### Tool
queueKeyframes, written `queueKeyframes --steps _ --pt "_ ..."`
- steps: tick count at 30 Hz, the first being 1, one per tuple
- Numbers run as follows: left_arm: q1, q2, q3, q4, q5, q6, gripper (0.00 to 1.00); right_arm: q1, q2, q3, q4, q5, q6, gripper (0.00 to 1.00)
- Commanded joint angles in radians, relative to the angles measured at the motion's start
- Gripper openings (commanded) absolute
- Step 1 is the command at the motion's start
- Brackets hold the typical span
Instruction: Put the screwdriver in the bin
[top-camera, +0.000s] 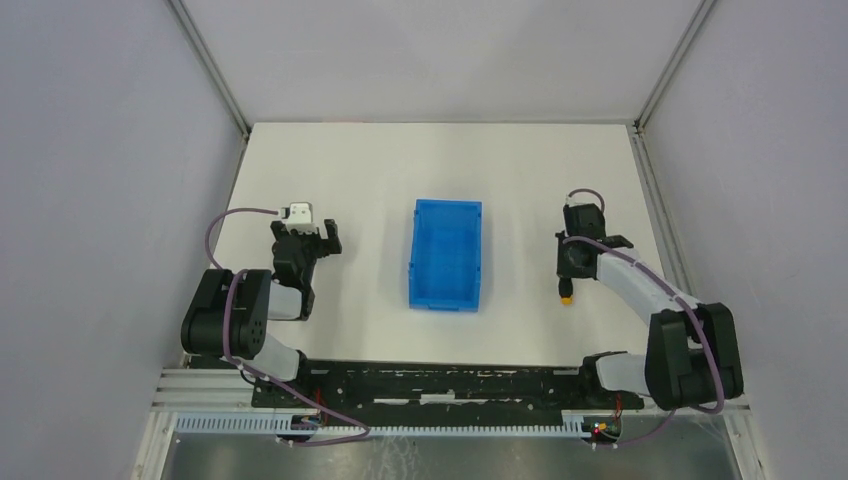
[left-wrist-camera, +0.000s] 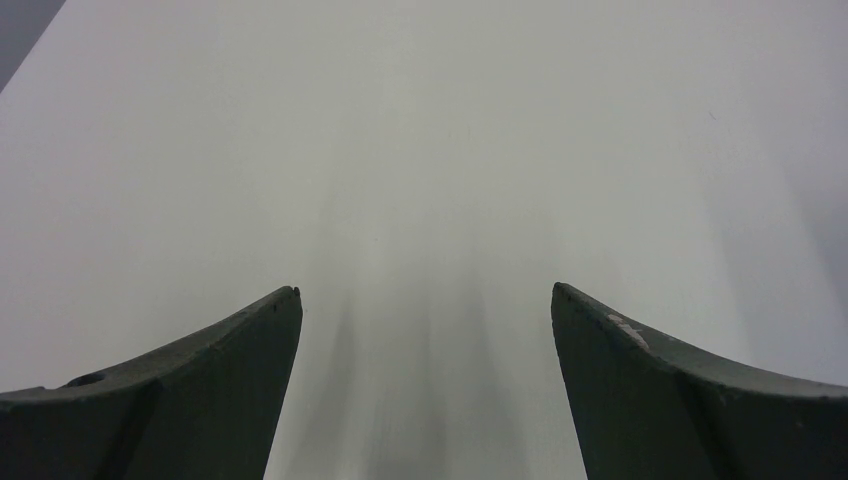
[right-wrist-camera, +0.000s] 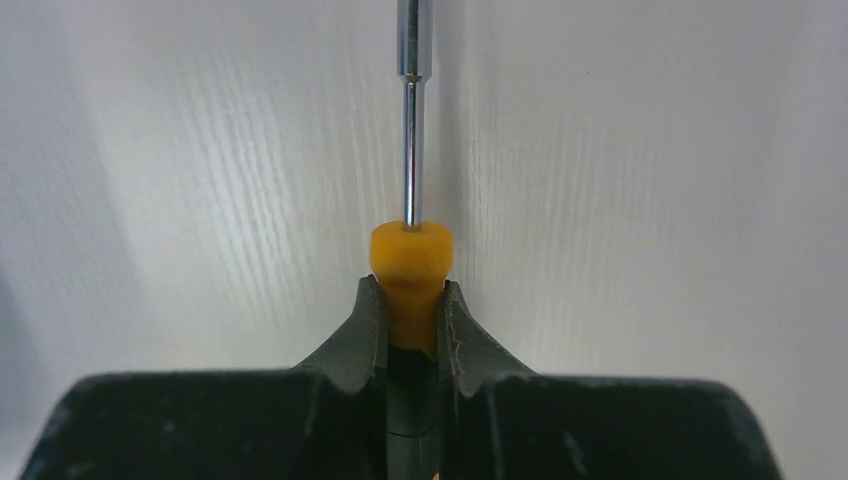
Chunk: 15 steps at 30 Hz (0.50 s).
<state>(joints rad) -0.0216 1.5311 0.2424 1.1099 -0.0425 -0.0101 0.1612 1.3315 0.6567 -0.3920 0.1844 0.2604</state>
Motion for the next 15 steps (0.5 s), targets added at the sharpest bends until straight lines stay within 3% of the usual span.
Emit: queueKeyframes --steps 1,4,6,12,15 --pt "0.005 0.002 0.009 0.047 0.004 -0.016 1.0 -0.001 -0.15 0.236 -0.247 -0.059 -0.01 0.0" --pt "0.005 0.001 0.01 0.047 0.003 -0.016 1.0 0.045 -0.19 0.382 -0.351 -0.074 0.013 0.0" --pt "0.005 0.001 0.01 0.047 0.003 -0.016 1.0 0.113 -0.213 0.423 -0.325 -0.088 0.066 0.0" --pt "0.005 0.003 0.009 0.047 0.004 -0.016 1.0 0.6 -0.1 0.546 -0.088 0.059 0.219 0.0" --pt "0.005 0.002 0.009 0.047 0.004 -0.016 1.0 0.698 0.039 0.654 -0.104 0.159 0.211 0.0"
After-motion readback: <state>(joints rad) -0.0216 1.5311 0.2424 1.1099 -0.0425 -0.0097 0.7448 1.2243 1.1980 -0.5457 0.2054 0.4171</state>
